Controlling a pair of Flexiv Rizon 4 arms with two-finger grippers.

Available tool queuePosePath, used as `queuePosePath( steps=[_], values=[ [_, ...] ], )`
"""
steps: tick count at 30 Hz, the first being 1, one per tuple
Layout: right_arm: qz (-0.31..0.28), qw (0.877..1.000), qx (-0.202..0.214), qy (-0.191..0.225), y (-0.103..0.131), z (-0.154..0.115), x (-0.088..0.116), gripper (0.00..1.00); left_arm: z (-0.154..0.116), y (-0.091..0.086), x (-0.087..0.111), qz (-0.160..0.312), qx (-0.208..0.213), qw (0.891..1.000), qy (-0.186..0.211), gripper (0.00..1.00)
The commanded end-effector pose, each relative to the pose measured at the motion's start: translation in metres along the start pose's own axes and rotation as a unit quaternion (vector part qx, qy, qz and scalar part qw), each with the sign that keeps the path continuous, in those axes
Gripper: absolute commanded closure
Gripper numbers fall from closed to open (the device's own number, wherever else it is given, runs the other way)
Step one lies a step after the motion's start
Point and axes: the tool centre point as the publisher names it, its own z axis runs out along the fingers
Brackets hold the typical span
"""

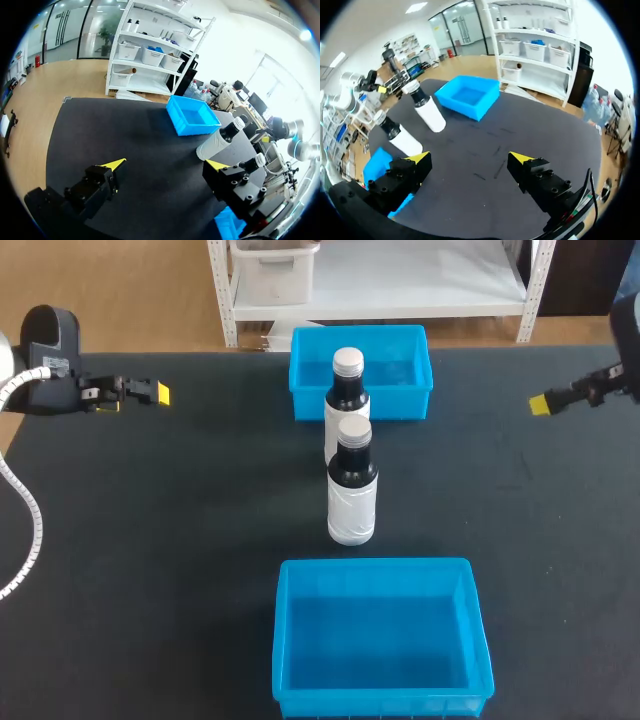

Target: Pick up the bottle, and place it in the far bin if it is heavy, or in the near bin if it is light.

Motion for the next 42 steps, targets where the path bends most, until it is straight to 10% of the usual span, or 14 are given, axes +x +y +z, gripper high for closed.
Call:
queuePosePath(
  steps=[1, 10, 17, 23, 42],
  values=[
    [-0.147, 0.958, -0.237, 0.06, -0.009, -0.002, -0.005, 0.0, 0.0, 0.0, 0.0, 0.0, 0.0, 1.0, 0.0, 0.0],
    [-0.147, 0.958, -0.237, 0.06, -0.009, -0.002, -0.005, 0.0, 0.0, 0.0, 0.0, 0.0, 0.0, 1.0, 0.0, 0.0],
    [-0.307, 0.911, -0.274, 0.036, 0.023, 0.014, -0.008, 0.0, 0.0, 0.0, 0.0, 0.0, 0.0, 1.0, 0.0, 0.0],
    [-0.344, 0.894, -0.286, 0.025, 0.061, 0.023, -0.007, 0.0, 0.0, 0.0, 0.0, 0.0, 0.0, 1.0, 0.0, 0.0],
    [-0.344, 0.901, -0.263, 0.013, 0.149, 0.057, -0.002, 0.0, 0.0, 0.0, 0.0, 0.0, 0.0, 1.0, 0.0, 0.0]
  ],
)
